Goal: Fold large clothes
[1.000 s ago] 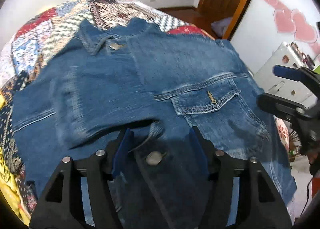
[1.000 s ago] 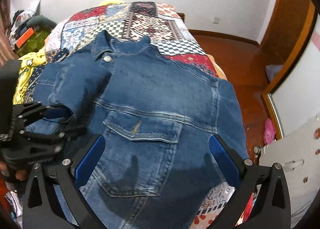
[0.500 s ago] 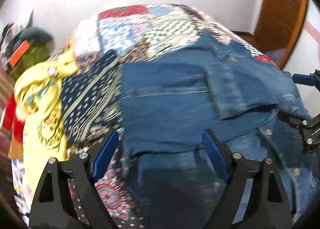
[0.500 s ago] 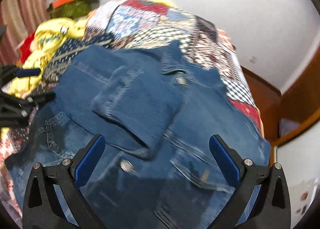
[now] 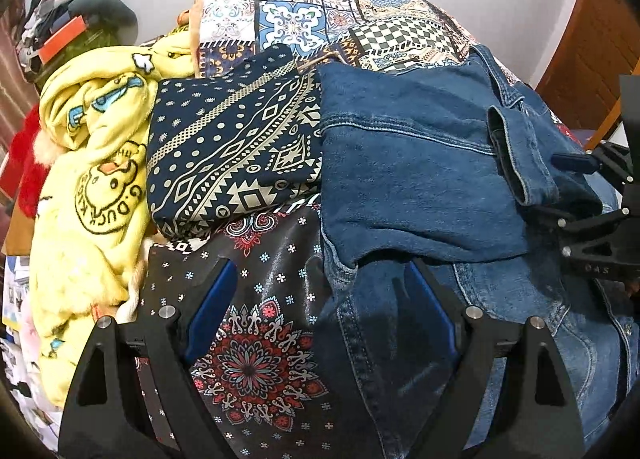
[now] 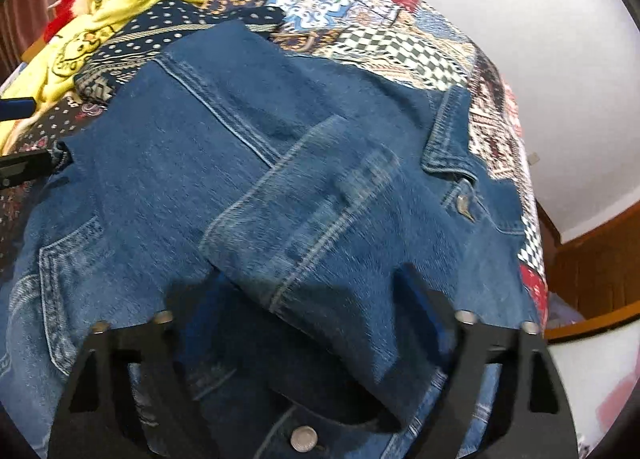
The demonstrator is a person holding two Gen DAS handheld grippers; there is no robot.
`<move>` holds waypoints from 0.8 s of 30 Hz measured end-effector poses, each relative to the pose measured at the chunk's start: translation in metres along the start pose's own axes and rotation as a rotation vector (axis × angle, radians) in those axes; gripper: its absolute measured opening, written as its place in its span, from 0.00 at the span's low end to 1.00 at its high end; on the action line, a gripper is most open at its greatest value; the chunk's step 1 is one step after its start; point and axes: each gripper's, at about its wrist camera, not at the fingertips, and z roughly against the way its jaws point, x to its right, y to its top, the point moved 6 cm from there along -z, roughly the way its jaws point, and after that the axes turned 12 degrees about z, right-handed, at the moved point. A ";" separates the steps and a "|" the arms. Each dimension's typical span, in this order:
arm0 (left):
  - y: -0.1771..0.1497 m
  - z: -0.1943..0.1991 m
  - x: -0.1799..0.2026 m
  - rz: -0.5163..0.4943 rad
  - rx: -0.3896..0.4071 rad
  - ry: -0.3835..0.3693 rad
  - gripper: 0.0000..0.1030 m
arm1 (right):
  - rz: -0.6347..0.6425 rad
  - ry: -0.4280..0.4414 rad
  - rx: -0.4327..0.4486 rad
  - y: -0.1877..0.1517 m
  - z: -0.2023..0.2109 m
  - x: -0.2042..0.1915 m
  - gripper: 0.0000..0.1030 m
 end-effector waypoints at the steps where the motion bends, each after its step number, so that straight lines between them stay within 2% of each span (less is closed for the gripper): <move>1: 0.001 0.000 0.000 0.002 0.001 -0.001 0.82 | 0.002 0.006 0.012 0.002 0.002 0.000 0.60; 2: 0.002 0.000 0.002 0.002 0.002 -0.002 0.82 | 0.002 0.013 0.018 0.002 0.003 -0.001 0.48; 3: 0.003 0.001 0.003 0.001 0.004 -0.005 0.82 | -0.003 0.034 0.027 0.003 0.005 -0.003 0.41; 4: 0.004 0.003 0.006 -0.002 0.008 -0.007 0.82 | -0.015 0.063 0.039 0.003 0.009 -0.003 0.26; 5: 0.006 0.004 0.009 -0.006 0.013 -0.010 0.82 | -0.028 0.075 0.049 0.003 0.009 -0.005 0.19; 7: 0.010 0.009 0.017 -0.017 0.024 -0.019 0.82 | -0.063 0.070 0.087 0.002 0.020 0.000 0.14; 11: 0.021 0.016 0.038 -0.047 0.052 -0.037 0.83 | -0.171 0.087 0.158 -0.003 0.044 0.022 0.13; 15: 0.029 0.012 0.057 -0.051 0.051 -0.063 0.83 | -0.334 0.063 0.226 -0.020 0.072 0.063 0.13; 19: 0.026 -0.005 0.071 -0.052 0.018 -0.060 0.83 | -0.501 0.060 0.270 -0.049 0.089 0.097 0.13; 24: 0.008 -0.034 0.074 -0.067 -0.051 -0.018 0.83 | -0.622 0.057 0.260 -0.092 0.087 0.115 0.12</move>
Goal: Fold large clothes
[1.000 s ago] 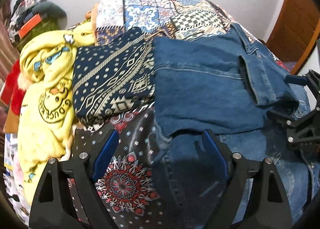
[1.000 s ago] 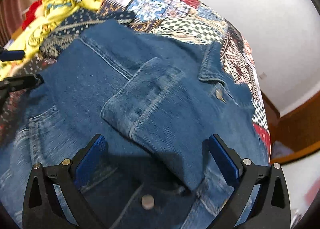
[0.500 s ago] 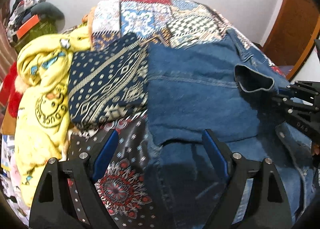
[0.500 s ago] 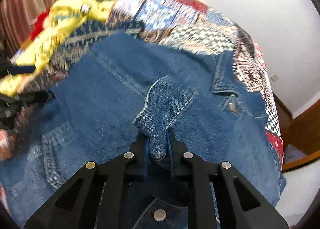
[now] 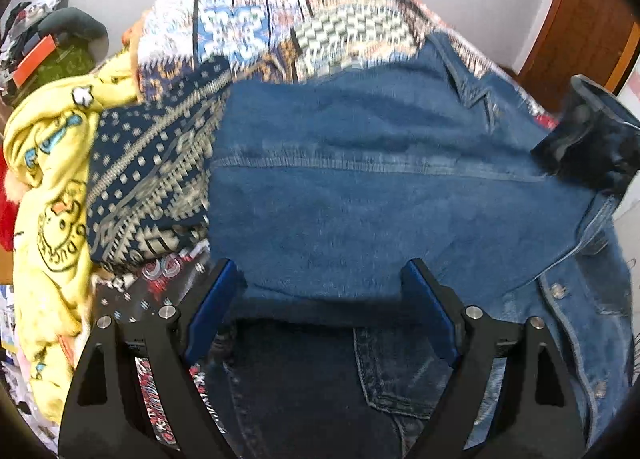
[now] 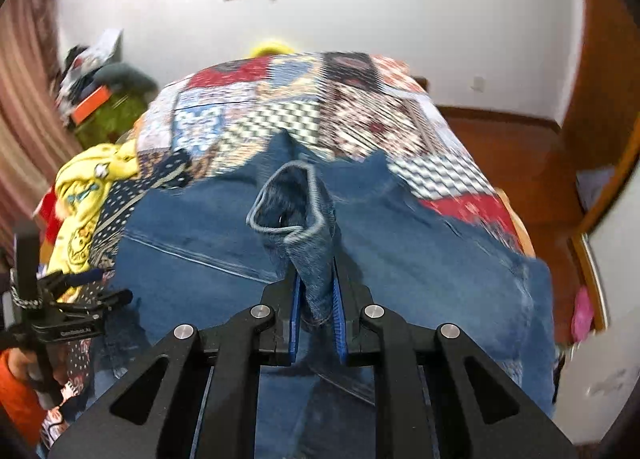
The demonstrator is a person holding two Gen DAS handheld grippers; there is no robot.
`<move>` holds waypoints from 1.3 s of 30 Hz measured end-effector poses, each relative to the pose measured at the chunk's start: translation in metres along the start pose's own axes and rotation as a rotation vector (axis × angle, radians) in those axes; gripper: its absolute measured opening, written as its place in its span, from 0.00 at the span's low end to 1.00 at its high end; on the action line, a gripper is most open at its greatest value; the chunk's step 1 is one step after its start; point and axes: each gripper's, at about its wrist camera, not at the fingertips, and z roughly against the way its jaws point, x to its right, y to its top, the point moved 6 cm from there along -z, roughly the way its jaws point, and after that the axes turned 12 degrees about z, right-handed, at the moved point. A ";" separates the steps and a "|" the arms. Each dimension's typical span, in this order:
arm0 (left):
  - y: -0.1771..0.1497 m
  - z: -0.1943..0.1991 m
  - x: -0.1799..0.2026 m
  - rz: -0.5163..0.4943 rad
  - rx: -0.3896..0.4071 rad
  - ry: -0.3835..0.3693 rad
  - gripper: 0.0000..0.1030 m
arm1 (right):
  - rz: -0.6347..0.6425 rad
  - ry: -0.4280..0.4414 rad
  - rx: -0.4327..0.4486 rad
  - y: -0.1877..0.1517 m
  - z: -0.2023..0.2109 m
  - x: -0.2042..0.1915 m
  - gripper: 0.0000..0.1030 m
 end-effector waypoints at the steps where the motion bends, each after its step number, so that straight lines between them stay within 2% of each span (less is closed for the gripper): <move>1: -0.004 -0.005 -0.001 0.001 -0.014 0.008 0.83 | -0.018 -0.002 -0.006 -0.006 0.001 0.006 0.12; 5: -0.011 -0.012 -0.005 0.002 -0.003 0.026 0.88 | -0.108 -0.002 -0.050 -0.033 -0.004 0.035 0.11; 8: -0.013 -0.012 -0.007 0.017 -0.002 0.027 0.88 | -0.180 0.030 -0.104 -0.055 -0.013 0.053 0.11; 13: -0.016 -0.008 -0.002 -0.003 -0.003 0.056 0.88 | -0.224 0.068 -0.157 -0.083 -0.018 0.065 0.11; 17: -0.018 0.001 0.001 -0.024 -0.019 0.086 0.88 | -0.223 0.048 -0.146 -0.089 -0.004 0.073 0.13; 19: -0.019 0.011 0.006 -0.034 -0.007 0.076 0.88 | -0.217 0.015 -0.139 -0.089 0.008 0.081 0.13; 21: -0.017 0.024 0.013 -0.040 0.014 0.059 0.88 | -0.223 -0.005 -0.123 -0.091 0.020 0.092 0.23; 23: -0.012 0.039 0.021 -0.043 0.043 0.037 0.88 | -0.264 -0.029 -0.105 -0.094 0.034 0.109 0.66; 24: -0.009 0.047 0.027 -0.044 0.058 0.023 0.88 | -0.285 -0.046 -0.084 -0.096 0.042 0.117 0.72; 26: -0.003 0.064 0.039 -0.043 0.087 -0.016 0.88 | -0.325 -0.077 -0.045 -0.101 0.058 0.132 0.74; 30: 0.006 0.086 0.062 -0.045 0.121 -0.086 0.89 | -0.454 -0.065 -0.050 -0.125 0.074 0.164 0.76; 33: 0.006 0.098 0.078 -0.049 0.133 -0.139 0.89 | -0.559 -0.040 -0.078 -0.154 0.072 0.180 0.77; 36: 0.001 0.105 0.093 -0.066 0.138 -0.161 0.89 | -0.674 0.028 -0.130 -0.183 0.055 0.190 0.77; 39: -0.004 0.108 0.103 -0.088 0.140 -0.153 0.89 | -0.780 0.107 -0.165 -0.209 0.035 0.196 0.77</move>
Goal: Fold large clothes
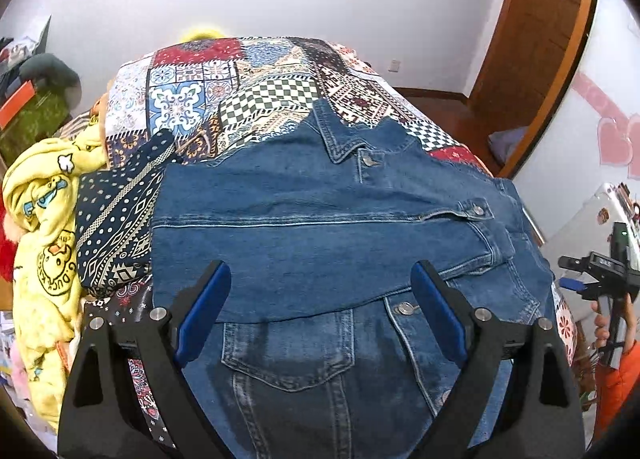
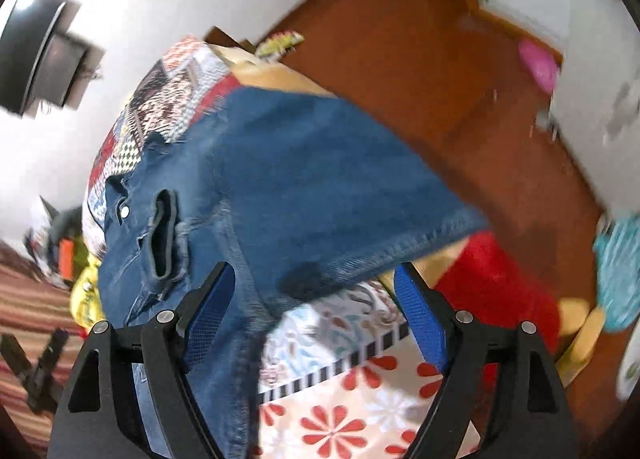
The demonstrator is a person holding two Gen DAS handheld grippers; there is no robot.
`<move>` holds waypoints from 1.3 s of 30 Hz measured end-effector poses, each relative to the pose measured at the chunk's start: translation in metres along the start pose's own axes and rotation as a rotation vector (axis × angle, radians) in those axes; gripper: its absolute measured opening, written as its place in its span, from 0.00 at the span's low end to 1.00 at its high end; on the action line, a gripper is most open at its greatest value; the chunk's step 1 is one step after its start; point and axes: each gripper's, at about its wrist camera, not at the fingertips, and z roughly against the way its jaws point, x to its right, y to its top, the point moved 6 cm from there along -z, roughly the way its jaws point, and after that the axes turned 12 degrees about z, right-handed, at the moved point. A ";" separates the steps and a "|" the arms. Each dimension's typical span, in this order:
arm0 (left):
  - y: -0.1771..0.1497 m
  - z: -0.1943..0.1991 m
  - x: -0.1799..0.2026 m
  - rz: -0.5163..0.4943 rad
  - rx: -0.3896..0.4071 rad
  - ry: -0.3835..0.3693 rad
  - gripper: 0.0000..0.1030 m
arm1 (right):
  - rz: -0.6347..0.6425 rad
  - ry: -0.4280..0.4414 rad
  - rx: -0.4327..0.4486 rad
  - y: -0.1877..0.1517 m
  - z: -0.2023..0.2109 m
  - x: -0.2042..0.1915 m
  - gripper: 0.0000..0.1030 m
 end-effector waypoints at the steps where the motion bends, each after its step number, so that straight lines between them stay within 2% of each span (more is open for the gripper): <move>1: -0.001 0.000 0.002 -0.009 -0.002 0.000 0.89 | -0.041 0.015 -0.015 -0.002 -0.007 0.009 0.77; 3: -0.003 0.001 0.005 -0.019 -0.002 0.001 0.89 | -0.108 0.046 -0.029 -0.004 -0.016 0.021 0.77; 7: -0.006 0.001 0.003 -0.016 -0.006 0.012 0.89 | -0.189 0.084 0.000 0.003 -0.029 0.037 0.77; 10: -0.011 -0.002 -0.002 -0.002 -0.020 0.023 0.89 | -0.198 0.057 0.021 0.012 -0.033 0.040 0.76; 12: -0.013 -0.006 -0.006 0.003 -0.030 0.033 0.89 | -0.206 0.016 0.034 0.020 -0.039 0.044 0.70; 15: -0.018 -0.007 -0.011 0.002 -0.039 0.046 0.89 | -0.224 -0.028 0.062 0.028 -0.041 0.046 0.51; 17: -0.020 -0.007 -0.013 -0.003 -0.037 0.055 0.89 | -0.217 -0.075 0.077 0.035 -0.039 0.045 0.28; 21: -0.022 -0.002 -0.018 -0.019 -0.021 0.062 0.89 | -0.140 -0.169 0.139 0.047 -0.020 0.032 0.12; 24: -0.023 0.001 -0.020 -0.021 -0.014 0.051 0.89 | -0.076 -0.196 0.213 0.058 0.006 0.011 0.11; 26: -0.024 0.005 -0.021 -0.015 -0.010 0.033 0.89 | -0.027 -0.183 0.284 0.067 0.029 -0.011 0.10; 28: -0.024 0.009 -0.021 -0.016 0.000 0.021 0.89 | 0.040 -0.157 0.353 0.076 0.054 -0.041 0.10; 31: -0.026 0.015 -0.021 -0.021 0.015 0.011 0.89 | 0.195 -0.107 0.437 0.082 0.086 -0.108 0.10; 35: -0.027 0.023 -0.026 -0.019 0.026 -0.006 0.89 | 0.432 -0.033 0.445 0.066 0.087 -0.195 0.10; 37: -0.029 0.025 -0.030 -0.011 0.026 -0.010 0.89 | 0.519 -0.002 0.410 0.050 0.073 -0.220 0.10; 39: -0.030 0.026 -0.032 -0.002 0.020 -0.015 0.89 | 0.584 0.043 0.336 0.031 0.047 -0.241 0.10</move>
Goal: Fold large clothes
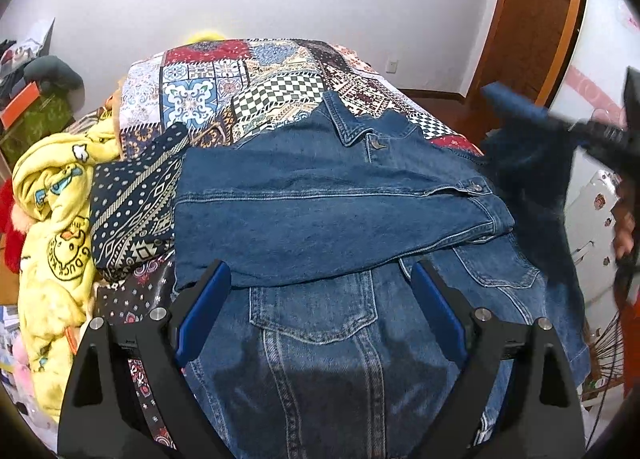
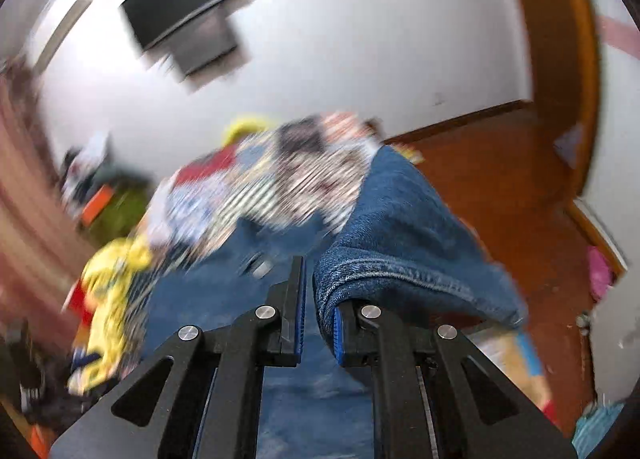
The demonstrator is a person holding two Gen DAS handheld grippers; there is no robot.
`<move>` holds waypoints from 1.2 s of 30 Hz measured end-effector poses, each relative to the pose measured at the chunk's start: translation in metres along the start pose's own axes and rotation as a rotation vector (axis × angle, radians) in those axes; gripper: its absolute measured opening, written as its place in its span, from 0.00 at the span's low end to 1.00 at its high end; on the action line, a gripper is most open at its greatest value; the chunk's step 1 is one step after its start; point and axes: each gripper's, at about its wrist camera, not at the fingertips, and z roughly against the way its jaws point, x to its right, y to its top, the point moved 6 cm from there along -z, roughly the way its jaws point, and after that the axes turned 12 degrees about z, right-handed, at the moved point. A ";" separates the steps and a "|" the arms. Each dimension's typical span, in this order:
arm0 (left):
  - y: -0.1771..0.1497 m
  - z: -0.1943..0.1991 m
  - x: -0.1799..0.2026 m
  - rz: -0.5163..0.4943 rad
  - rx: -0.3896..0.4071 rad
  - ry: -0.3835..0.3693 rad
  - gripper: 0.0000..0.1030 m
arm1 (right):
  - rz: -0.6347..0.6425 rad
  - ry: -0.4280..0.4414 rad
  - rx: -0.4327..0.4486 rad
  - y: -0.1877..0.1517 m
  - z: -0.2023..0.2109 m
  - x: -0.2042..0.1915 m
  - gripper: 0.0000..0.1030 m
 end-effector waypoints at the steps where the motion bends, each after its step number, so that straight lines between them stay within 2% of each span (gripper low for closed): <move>1: -0.001 0.000 -0.001 0.002 -0.005 -0.003 0.89 | 0.016 0.028 -0.046 -0.011 -0.014 -0.013 0.10; 7: -0.009 0.002 0.005 -0.029 -0.028 -0.011 0.89 | -0.008 0.110 -0.343 -0.085 -0.085 -0.038 0.10; 11: -0.010 -0.003 0.028 -0.093 -0.036 -0.015 0.89 | -0.010 0.108 -0.424 -0.107 -0.085 -0.034 0.10; 12: -0.008 -0.004 0.036 -0.107 -0.036 -0.019 0.89 | -0.010 0.120 -0.435 -0.106 -0.080 -0.032 0.11; 13: -0.007 -0.005 0.044 -0.121 -0.035 -0.027 0.89 | -0.011 0.131 -0.449 -0.108 -0.074 -0.028 0.17; 15: -0.001 -0.008 0.065 -0.150 -0.036 -0.053 0.89 | -0.008 0.123 -0.447 -0.104 -0.059 -0.023 0.29; 17: 0.007 -0.012 0.090 -0.178 -0.039 -0.087 0.89 | 0.003 0.067 -0.400 -0.097 -0.044 -0.010 0.49; 21: 0.021 -0.024 0.144 -0.254 -0.048 -0.139 0.89 | -0.002 -0.049 -0.286 -0.079 -0.008 0.026 0.55; 23: 0.026 -0.032 0.172 -0.300 -0.058 -0.161 0.89 | -0.033 -0.110 -0.240 -0.072 0.010 0.051 0.64; 25: 0.030 -0.042 0.205 -0.357 -0.074 -0.191 0.89 | -0.051 -0.176 -0.199 -0.067 0.023 0.070 0.69; 27: 0.029 -0.054 0.231 -0.403 -0.092 -0.213 0.89 | -0.063 -0.249 -0.171 -0.067 0.035 0.091 0.71; 30: 0.022 -0.081 0.268 -0.467 -0.143 -0.232 0.89 | -0.079 -0.308 -0.169 -0.072 0.041 0.111 0.72; 36: -0.009 -0.145 0.315 -0.558 -0.275 -0.200 0.89 | -0.149 -0.336 -0.206 -0.096 0.036 0.138 0.72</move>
